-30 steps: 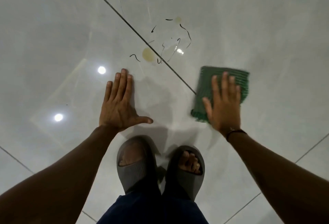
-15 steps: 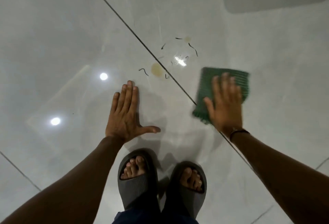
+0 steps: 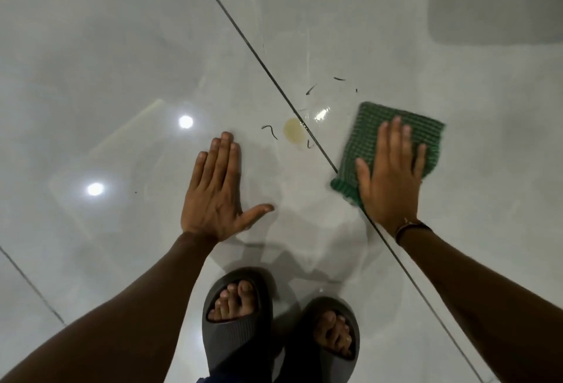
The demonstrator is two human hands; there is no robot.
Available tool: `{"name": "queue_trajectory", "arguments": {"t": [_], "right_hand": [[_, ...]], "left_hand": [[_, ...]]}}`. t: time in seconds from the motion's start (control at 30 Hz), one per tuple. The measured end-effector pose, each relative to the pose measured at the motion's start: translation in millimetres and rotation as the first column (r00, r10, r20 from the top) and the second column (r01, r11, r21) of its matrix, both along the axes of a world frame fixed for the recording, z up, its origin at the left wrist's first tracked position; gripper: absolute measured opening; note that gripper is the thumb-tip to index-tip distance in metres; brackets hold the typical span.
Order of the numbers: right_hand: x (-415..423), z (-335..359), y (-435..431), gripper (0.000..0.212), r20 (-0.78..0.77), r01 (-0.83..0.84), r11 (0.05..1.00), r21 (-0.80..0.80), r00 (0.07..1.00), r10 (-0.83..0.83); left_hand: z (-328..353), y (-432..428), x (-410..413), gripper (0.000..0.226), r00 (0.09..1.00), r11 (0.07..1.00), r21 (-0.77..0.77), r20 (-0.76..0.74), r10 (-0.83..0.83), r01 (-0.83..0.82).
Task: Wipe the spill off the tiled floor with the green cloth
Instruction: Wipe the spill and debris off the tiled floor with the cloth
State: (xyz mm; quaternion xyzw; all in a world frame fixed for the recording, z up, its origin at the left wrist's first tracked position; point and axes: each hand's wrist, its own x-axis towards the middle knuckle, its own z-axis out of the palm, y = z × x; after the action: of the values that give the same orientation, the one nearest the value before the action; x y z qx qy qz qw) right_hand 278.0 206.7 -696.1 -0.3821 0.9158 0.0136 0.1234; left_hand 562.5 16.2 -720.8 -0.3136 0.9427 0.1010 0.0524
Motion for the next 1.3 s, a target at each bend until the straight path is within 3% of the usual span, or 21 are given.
{"name": "queue_trajectory", "arguments": {"t": [0.1, 0.17, 0.27, 0.33, 0.4, 0.5, 0.57, 0.63, 0.7, 0.77, 0.9, 0.97, 1.07, 1.13, 1.17, 1.23, 1.3], "right_hand": [[-24.2, -0.7, -63.8, 0.081, -0.064, 0.281, 0.958, -0.055, 0.957, -0.285], [-34.4, -1.0, -111.8, 0.082, -0.049, 0.301, 0.949, -0.095, 0.951, -0.307], [-11.4, -3.4, -147.9, 0.08, -0.066, 0.026, 0.995, -0.092, 0.997, -0.032], [17.1, -4.1, -119.9, 0.081, -0.035, -0.292, 0.954, -0.059, 0.956, 0.291], [19.6, -7.4, -67.8, 0.081, -0.042, -0.44, 0.897, -0.042, 0.898, 0.439], [-11.4, 0.1, -29.9, 0.08, -0.048, -0.296, 0.955, -0.01, 0.954, 0.295], [-20.2, 1.8, -54.4, 0.079, -0.067, -0.104, 0.995, -0.005, 0.992, 0.103], [-15.5, 3.3, -102.8, 0.08, -0.092, -0.032, 0.999, -0.044, 0.995, 0.027], [10.0, -0.2, -140.4, 0.081, -0.06, -0.154, 0.986, -0.065, 0.987, 0.15], [35.9, -4.4, -151.4, 0.082, -0.045, -0.393, 0.915, -0.085, 0.919, 0.391], [32.1, -7.1, -89.5, 0.082, -0.034, -0.638, 0.768, -0.06, 0.77, 0.637], [-2.9, -6.1, -56.8, 0.08, -0.041, -0.571, 0.819, -0.054, 0.821, 0.569], [-47.4, 0.8, -68.8, 0.079, -0.078, -0.096, 0.994, -0.052, 0.993, 0.091], [-42.9, 5.7, -113.7, 0.08, -0.114, 0.115, 0.991, -0.068, 0.986, -0.123], [-30.7, 8.3, -136.5, 0.08, -0.105, 0.115, 0.991, -0.074, 0.987, -0.122], [8.1, 4.0, -163.5, 0.079, -0.054, -0.072, 0.993, -0.093, 0.996, 0.067], [47.0, -1.9, -160.3, 0.079, -0.027, -0.334, 0.936, -0.108, 0.943, 0.333]], "left_hand": [[-2.3, 0.6, -0.2, 0.139, 1.0, 1.0, -0.013, 0.016, -0.015, 0.016], [-3.8, 1.2, 0.8, 0.138, 1.0, 1.0, -0.012, 0.01, -0.006, 0.006], [-2.6, -0.6, -0.3, 0.138, 1.0, 1.0, -0.025, 0.006, -0.013, 0.013], [-3.8, 0.1, 2.4, 0.138, 1.0, 1.0, -0.029, -0.008, -0.009, 0.008], [-5.5, 0.9, 2.8, 0.138, 1.0, 0.999, -0.035, -0.001, -0.017, 0.017], [-8.3, -0.5, 1.4, 0.14, 1.0, 1.0, -0.03, -0.011, -0.008, 0.007], [-8.2, -2.2, 0.2, 0.14, 1.0, 0.999, -0.032, 0.003, -0.007, 0.008], [-9.0, -4.2, -3.8, 0.14, 1.0, 1.0, -0.029, -0.003, -0.011, 0.011], [-9.3, -1.5, -1.3, 0.14, 1.0, 1.0, -0.028, 0.0, 0.001, -0.001], [-7.2, 0.9, 0.5, 0.14, 1.0, 0.999, -0.034, -0.019, 0.004, -0.005], [-5.5, 1.0, 2.2, 0.14, 0.999, 1.0, -0.014, -0.035, -0.005, 0.004], [-5.6, 0.4, 1.7, 0.141, 1.0, 1.0, -0.007, -0.019, -0.009, 0.009], [-4.6, -1.1, 1.2, 0.142, 1.0, 1.0, -0.014, -0.009, -0.011, 0.011], [-2.4, -1.0, -0.3, 0.141, 1.0, 1.0, -0.016, -0.002, -0.017, 0.017], [-1.8, -0.5, -0.8, 0.14, 1.0, 1.0, -0.014, -0.007, -0.017, 0.017], [-0.4, 0.4, 0.3, 0.138, 1.0, 1.0, -0.023, -0.014, -0.004, 0.004], [0.3, 0.3, -1.2, 0.137, 1.0, 1.0, -0.028, -0.024, -0.009, 0.008]]}}
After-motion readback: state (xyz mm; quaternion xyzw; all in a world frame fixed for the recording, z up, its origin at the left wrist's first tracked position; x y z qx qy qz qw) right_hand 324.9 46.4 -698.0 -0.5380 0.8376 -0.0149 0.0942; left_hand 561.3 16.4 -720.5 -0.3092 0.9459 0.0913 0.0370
